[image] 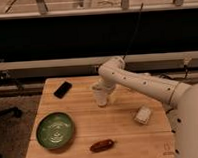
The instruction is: Pick up the ceramic cup
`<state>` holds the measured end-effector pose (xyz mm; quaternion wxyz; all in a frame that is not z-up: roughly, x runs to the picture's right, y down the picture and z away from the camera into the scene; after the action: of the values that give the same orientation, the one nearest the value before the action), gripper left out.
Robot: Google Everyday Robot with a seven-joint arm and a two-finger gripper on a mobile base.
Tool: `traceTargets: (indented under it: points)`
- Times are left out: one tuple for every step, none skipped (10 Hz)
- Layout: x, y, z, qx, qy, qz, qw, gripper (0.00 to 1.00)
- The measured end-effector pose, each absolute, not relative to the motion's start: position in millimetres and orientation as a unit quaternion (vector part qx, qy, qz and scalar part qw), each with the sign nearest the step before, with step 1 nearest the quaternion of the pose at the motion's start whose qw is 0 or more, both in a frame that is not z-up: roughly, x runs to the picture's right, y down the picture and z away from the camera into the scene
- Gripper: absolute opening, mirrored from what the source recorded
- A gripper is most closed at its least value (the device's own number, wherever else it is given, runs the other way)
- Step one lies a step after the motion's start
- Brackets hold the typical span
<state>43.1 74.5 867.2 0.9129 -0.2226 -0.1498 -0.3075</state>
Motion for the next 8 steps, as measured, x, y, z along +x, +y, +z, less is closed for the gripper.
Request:
traceTargets:
  points:
    - [43.3,75.3,867.6,-0.223,-0.149,-0.308,0.913,0.80]
    - [43.6,74.9,867.2,-0.223,-0.149,-0.309,0.912,0.76]
    - [43.6,76.2,866.9,-0.225,-0.150,-0.313,0.910,0.70]
    - [41.8,77.1,866.7,-0.226,-0.151,-0.318,0.909,0.59]
    - [40.7,78.1,866.5,-0.227,-0.152,-0.320,0.907,0.47]
    - [41.3,78.9,866.4,-0.227,-0.152,-0.320,0.907,0.37]
    - [41.4,79.5,866.2,-0.228,-0.152,-0.320,0.907,0.27]
    - [40.6,80.1,866.3,-0.229,-0.153,-0.321,0.906,0.16]
